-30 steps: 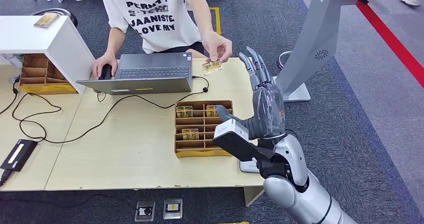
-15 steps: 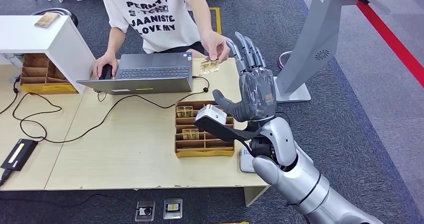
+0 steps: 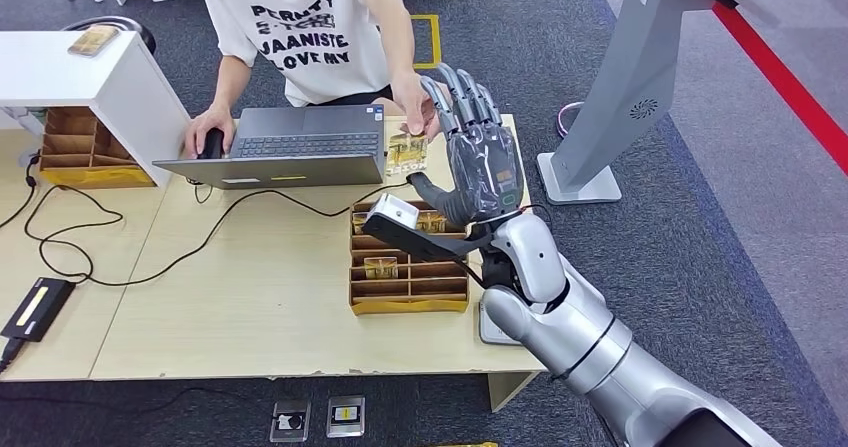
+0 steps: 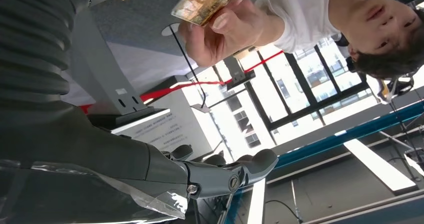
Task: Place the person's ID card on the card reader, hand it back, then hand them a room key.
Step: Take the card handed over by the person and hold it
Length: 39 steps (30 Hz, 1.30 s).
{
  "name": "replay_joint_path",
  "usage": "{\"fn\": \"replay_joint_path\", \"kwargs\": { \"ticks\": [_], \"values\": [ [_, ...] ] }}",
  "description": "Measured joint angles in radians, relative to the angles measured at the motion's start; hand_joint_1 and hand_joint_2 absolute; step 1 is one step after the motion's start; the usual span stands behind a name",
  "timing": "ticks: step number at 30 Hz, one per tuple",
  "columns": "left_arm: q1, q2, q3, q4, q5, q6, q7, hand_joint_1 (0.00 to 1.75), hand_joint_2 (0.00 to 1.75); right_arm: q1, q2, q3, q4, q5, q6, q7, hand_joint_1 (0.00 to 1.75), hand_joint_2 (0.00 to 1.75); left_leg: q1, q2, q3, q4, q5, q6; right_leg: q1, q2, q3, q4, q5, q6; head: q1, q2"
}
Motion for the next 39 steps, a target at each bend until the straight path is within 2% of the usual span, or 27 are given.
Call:
{"fn": "replay_joint_path", "kwargs": {
  "ticks": [39],
  "values": [
    [0.000, 0.000, 0.000, 0.000, 0.000, 0.000, 0.000, 0.00, 0.00, 0.000, 0.000, 0.000, 0.000, 0.000, 0.000, 0.000, 0.00, 0.00, 0.000, 0.000, 0.000, 0.000, 0.000, 0.000, 0.000, 0.000, 0.000, 0.000, 0.000, 0.000, 0.000, 0.000]
  ]
}}
